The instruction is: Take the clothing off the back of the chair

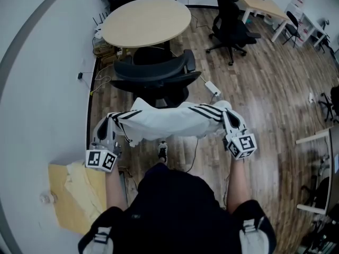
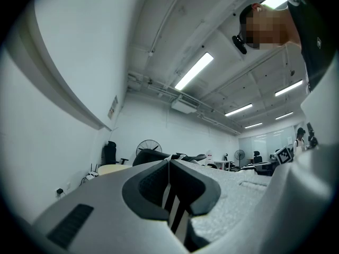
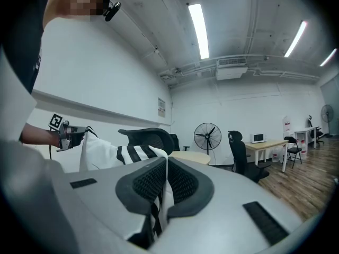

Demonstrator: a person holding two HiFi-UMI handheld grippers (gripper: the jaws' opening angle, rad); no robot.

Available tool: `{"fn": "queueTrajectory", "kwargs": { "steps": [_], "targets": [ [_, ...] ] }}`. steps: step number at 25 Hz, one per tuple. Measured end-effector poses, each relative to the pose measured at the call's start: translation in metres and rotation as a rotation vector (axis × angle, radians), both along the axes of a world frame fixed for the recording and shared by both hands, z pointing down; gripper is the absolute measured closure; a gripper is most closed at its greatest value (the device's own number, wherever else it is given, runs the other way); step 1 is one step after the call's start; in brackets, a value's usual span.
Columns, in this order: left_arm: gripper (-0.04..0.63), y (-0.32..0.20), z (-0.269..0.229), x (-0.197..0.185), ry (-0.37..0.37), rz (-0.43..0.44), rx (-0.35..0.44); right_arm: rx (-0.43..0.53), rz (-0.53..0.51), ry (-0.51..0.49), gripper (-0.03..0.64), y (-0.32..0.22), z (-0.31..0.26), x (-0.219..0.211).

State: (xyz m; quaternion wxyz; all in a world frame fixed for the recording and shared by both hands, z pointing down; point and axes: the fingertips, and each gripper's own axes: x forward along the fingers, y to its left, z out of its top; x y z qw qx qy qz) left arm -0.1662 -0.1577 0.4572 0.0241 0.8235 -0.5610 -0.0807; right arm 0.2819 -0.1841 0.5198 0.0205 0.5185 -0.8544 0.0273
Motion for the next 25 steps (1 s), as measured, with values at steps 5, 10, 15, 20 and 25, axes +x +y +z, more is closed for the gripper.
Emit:
{"fn": "queueTrajectory", "kwargs": {
  "steps": [5, 10, 15, 20, 25],
  "targets": [
    [0.589, 0.034, 0.007, 0.015, -0.006, -0.009, -0.007, -0.005, -0.015, 0.005, 0.617, 0.028, 0.008, 0.012],
    [0.589, 0.057, 0.013, 0.020, -0.008, -0.021, -0.019, -0.009, -0.027, 0.021, 0.618, 0.047, 0.012, 0.015],
    [0.589, 0.079, 0.005, 0.029, -0.023, -0.020, -0.015, -0.011, -0.047, 0.025, 0.618, 0.066, 0.009, 0.016],
    [0.589, 0.118, 0.015, 0.035, -0.045, -0.023, -0.028, -0.009, -0.081, 0.065, 0.618, 0.096, 0.021, 0.014],
    [0.589, 0.140, 0.006, 0.034, -0.042, -0.038, -0.032, -0.014, -0.100, 0.065, 0.618, 0.116, 0.016, 0.012]
  ]
}}
